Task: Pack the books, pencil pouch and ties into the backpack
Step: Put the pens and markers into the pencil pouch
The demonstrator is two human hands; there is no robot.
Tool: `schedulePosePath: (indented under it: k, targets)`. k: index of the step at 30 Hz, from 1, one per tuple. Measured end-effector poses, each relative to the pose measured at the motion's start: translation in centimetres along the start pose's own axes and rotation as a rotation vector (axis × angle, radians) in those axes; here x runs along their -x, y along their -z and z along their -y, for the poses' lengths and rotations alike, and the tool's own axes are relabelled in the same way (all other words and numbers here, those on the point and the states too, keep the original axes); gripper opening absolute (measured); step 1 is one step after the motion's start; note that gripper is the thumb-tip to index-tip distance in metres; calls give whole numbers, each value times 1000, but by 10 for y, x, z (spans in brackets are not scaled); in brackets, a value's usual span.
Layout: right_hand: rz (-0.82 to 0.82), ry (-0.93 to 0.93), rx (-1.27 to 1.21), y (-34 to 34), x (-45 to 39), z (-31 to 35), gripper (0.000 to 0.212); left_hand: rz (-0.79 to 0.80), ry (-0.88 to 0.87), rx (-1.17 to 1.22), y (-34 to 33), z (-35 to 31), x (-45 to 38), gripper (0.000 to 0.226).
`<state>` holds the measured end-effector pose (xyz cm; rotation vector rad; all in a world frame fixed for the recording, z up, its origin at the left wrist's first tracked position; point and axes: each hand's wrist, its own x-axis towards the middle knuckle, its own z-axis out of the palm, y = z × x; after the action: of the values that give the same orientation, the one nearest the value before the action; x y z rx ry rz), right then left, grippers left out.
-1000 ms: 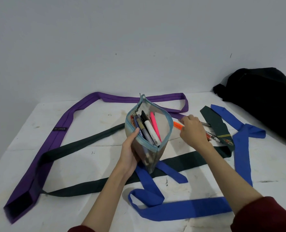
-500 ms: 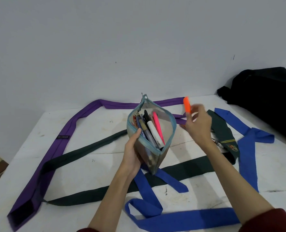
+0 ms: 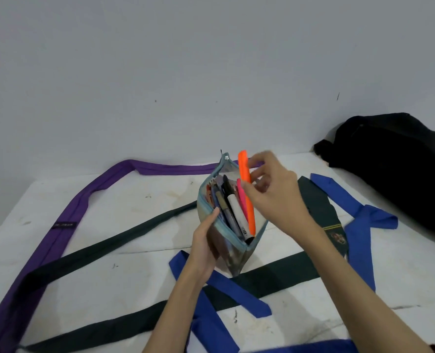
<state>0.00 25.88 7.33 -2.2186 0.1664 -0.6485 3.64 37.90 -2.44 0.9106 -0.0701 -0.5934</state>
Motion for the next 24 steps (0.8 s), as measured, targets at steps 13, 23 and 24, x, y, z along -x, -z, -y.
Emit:
schedulePosePath:
  k: [13, 23, 24]
  targets:
    - [274, 6, 355, -13, -1, -20, 18, -17, -3, 16, 7, 5, -2, 34]
    - [61, 48, 294, -3, 1, -35, 6, -25, -27, 19, 7, 4, -1, 40]
    - [-50, 29, 211, 1, -1, -36, 5, -29, -31, 19, 7, 3, -1, 40]
